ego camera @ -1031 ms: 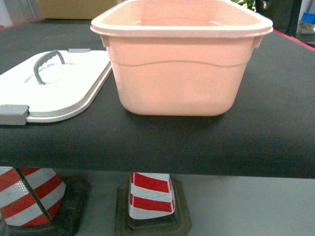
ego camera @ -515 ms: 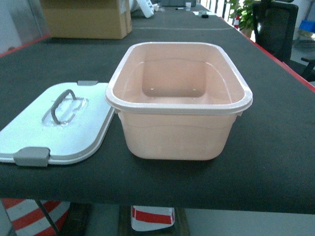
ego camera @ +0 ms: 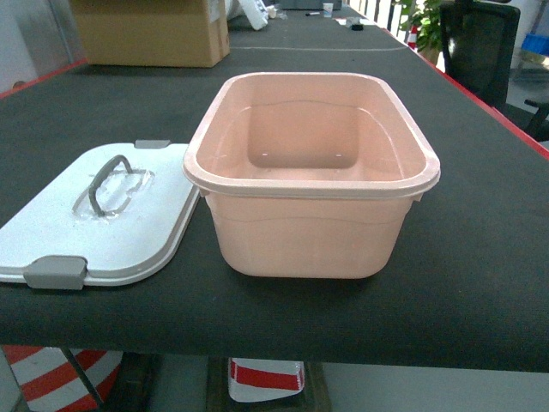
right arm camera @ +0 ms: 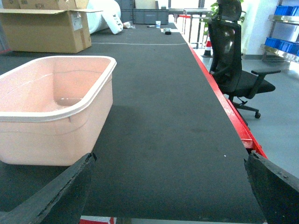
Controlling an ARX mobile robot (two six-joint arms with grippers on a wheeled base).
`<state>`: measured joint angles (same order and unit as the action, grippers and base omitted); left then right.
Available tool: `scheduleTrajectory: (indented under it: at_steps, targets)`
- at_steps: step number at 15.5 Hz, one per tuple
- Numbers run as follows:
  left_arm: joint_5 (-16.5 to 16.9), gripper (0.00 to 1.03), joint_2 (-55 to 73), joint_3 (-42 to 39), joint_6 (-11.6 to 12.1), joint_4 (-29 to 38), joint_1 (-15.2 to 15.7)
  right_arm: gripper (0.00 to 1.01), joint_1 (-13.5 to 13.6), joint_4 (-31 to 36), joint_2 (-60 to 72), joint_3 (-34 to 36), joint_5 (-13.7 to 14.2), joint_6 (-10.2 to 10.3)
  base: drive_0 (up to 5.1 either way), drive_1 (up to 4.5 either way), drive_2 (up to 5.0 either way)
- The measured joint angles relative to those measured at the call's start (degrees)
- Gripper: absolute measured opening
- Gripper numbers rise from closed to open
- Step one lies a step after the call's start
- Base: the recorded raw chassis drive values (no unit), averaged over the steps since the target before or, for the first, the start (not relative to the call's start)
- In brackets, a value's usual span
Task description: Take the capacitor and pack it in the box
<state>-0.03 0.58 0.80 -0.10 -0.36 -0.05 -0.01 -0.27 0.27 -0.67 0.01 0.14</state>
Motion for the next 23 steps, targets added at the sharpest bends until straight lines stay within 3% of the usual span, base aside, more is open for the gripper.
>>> scheduleTrajectory:
  at_steps: [5,6,7,9,10,13,14,15,19,20,21,23]
  targets:
    - [-0.6,0.44,0.9,0.2,0.2,-0.9,0.0,0.98,0.0,0.0,0.0,0.0,0.0,0.0,0.0,0.00,0.0]
    - [-1.8,0.44,9.1,0.8,0.1,6.2,-0.8,0.98,0.0,0.0,0.0,0.0,0.0,0.0,0.0,0.00,0.0]
    - [-3.9,0.44,20.8,3.6,0.1,16.2,-3.1,0.98,0.0,0.0,0.0,0.0,0.0,0.0,0.0,0.00,0.0]
    - [-6.5,0.44,44.4,15.7,0.5,36.4,-11.7,0.98,0.0,0.0,0.0,0.0,0.0,0.0,0.0,0.00,0.0]
    - [-7.4,0.44,53.9,22.8,0.5,41.8,-15.6,0.98,0.0,0.0,0.0,0.0,0.0,0.0,0.0,0.00,0.0]
    - [-9.7,0.44,84.5,48.0,-1.5,38.4,-27.2,0.98,0.0,0.0,0.0,0.0,0.0,0.0,0.0,0.00,0.0]
    - [-10.6,0.44,92.9,55.7,-1.4,37.4,-29.4,0.98,0.0,0.0,0.0,0.0,0.0,0.0,0.0,0.00,0.0]
    - [-11.7,0.52,99.4,61.4,-1.1,38.2,-30.7,0.98,0.0,0.0,0.0,0.0,0.0,0.0,0.0,0.00,0.0]
    - [-14.0,1.00,102.6,62.9,-0.4,38.8,-30.2,0.98,0.0,0.0,0.0,0.0,0.0,0.0,0.0,0.00,0.0]
    - [-14.1,0.97,102.6,62.9,-0.3,38.7,-30.1,0.98,0.0,0.0,0.0,0.0,0.0,0.0,0.0,0.00,0.0]
    - [-8.8,0.98,102.0,61.4,-0.5,42.1,-29.3,0.98,0.0,0.0,0.0,0.0,0.0,0.0,0.0,0.00,0.0]
    - [-5.6,0.98,96.4,56.4,-1.2,43.2,-22.8,0.98,0.0,0.0,0.0,0.0,0.0,0.0,0.0,0.00,0.0]
